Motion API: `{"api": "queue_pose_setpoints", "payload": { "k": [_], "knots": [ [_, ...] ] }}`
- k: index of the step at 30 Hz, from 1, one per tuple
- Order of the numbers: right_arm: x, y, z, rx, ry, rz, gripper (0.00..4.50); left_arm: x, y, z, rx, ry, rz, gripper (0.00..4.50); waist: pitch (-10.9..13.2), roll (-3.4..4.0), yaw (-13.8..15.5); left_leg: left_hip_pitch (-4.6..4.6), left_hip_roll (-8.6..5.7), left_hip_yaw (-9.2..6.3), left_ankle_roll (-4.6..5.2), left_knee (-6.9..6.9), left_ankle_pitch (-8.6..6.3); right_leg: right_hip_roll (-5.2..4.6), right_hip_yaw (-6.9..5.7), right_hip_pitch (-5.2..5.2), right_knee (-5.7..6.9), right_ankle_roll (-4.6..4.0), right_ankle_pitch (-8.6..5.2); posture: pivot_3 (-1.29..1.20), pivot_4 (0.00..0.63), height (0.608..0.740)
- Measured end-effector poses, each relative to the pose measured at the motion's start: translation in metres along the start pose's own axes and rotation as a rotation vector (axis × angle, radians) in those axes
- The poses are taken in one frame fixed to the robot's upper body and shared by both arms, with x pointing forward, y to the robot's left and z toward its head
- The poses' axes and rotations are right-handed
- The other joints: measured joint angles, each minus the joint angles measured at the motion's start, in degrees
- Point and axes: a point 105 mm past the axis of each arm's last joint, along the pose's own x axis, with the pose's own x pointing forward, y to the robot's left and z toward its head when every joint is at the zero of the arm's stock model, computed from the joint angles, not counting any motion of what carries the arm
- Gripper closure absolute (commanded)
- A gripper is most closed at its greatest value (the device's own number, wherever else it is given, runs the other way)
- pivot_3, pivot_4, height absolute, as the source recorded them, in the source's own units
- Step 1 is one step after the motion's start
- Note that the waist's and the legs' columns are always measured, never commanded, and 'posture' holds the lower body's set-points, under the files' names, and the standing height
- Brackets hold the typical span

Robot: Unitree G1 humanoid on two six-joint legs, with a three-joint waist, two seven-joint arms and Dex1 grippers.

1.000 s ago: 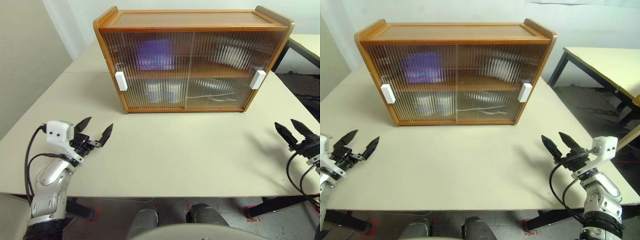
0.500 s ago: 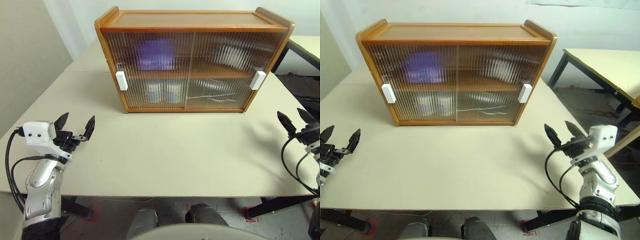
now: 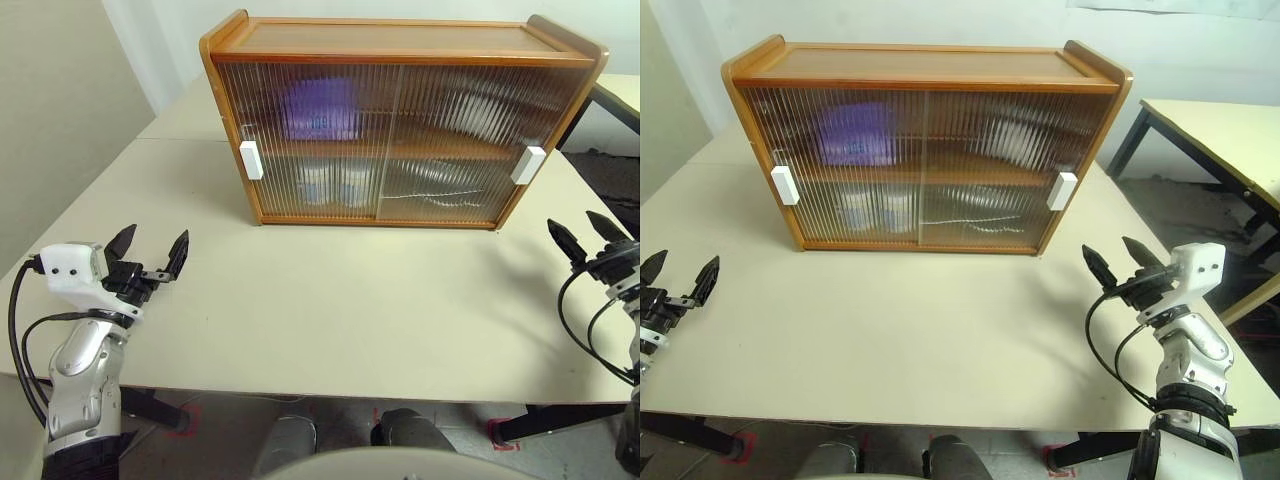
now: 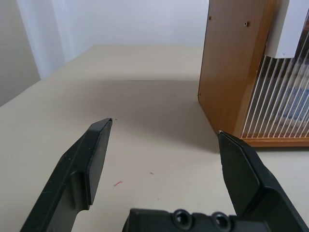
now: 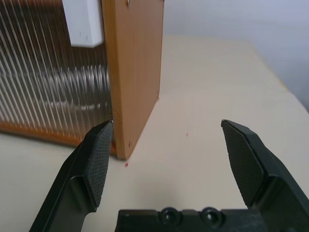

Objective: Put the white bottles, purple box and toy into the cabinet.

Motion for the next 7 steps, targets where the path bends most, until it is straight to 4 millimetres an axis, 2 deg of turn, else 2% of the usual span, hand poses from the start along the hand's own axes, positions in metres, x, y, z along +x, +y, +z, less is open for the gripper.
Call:
{"api": "queue_pose_setpoints", "payload": {
  "k": [7],
  "knots": [
    [-0.0052,0.0036,-0.0068,0.006,0.014,0.006,0.04,0.001,0.0,0.0014,-0.003,-0.006,-0.001,0.0,0.17,-0.21,-0.09,0.04,0.04,0.0,-0.04,0.0,-0.02,-0.04,0.0,0.01,0.0,0.19,-0.12,0.01,0.022,0.74]
  ]
}}
